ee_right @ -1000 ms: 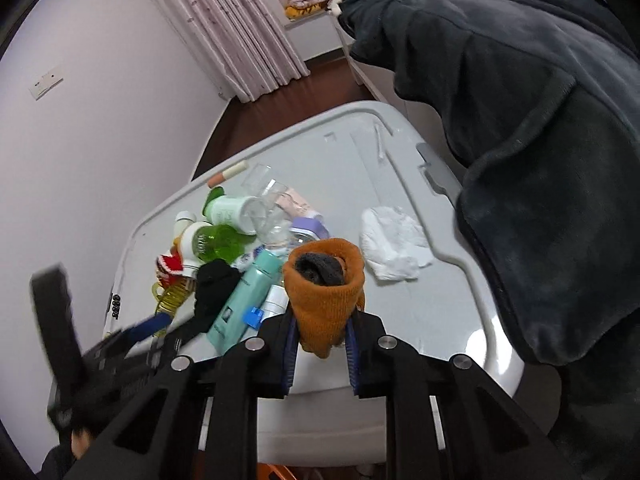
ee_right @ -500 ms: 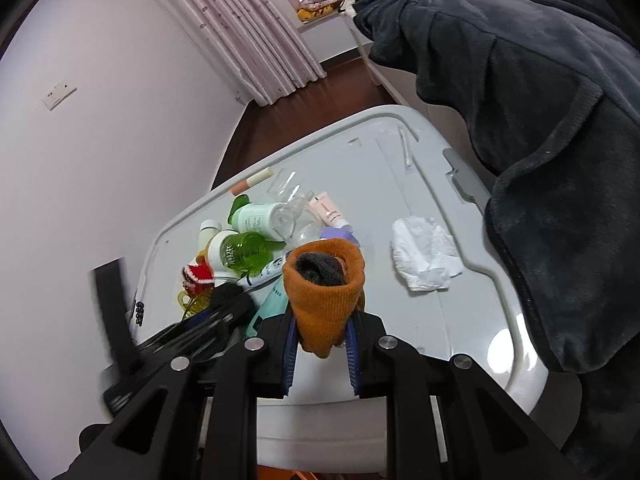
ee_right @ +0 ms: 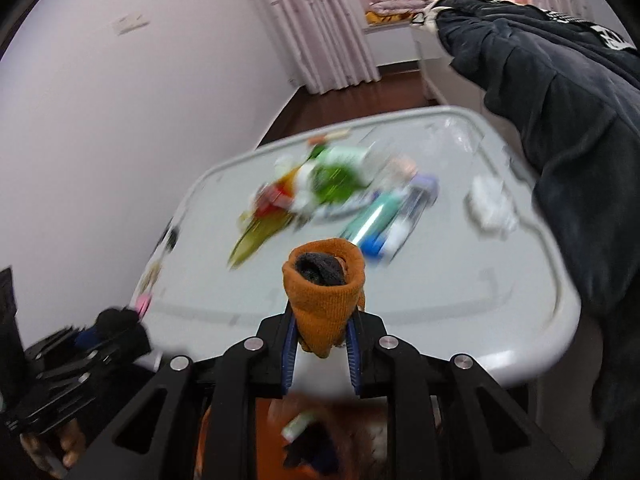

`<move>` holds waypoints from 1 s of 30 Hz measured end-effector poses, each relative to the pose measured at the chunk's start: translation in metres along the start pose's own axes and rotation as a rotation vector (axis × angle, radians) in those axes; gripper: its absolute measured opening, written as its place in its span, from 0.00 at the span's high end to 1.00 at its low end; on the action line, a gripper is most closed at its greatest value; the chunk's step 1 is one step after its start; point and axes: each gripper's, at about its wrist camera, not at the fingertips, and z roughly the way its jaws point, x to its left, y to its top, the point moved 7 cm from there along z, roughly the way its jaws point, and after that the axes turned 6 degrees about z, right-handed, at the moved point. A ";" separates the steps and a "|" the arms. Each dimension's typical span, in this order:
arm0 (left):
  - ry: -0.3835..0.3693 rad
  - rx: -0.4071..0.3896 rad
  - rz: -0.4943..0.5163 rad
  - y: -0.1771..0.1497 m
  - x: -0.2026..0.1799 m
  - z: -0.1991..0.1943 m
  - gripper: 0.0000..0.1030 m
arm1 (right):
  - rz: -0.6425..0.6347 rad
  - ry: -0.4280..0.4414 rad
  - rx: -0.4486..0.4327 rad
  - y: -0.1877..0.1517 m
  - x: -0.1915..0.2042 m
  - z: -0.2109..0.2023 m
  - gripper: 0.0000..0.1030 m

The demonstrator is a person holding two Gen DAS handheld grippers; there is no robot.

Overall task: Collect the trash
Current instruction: 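Drop the black sock and orange sock into the orange bucket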

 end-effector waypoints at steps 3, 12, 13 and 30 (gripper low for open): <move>-0.004 0.018 -0.010 -0.036 0.001 -0.003 0.61 | -0.073 0.000 0.041 -0.043 0.026 -0.012 0.80; -0.117 0.227 -0.118 -0.102 -0.001 0.046 0.61 | -0.151 -0.052 0.271 -0.140 0.045 0.023 0.80; -0.123 0.236 -0.124 -0.104 -0.002 0.048 0.61 | -0.141 -0.055 0.277 -0.142 0.043 0.025 0.80; -0.084 0.270 -0.079 -0.102 -0.009 0.052 0.26 | 0.024 -0.074 0.203 -0.076 0.007 0.027 0.57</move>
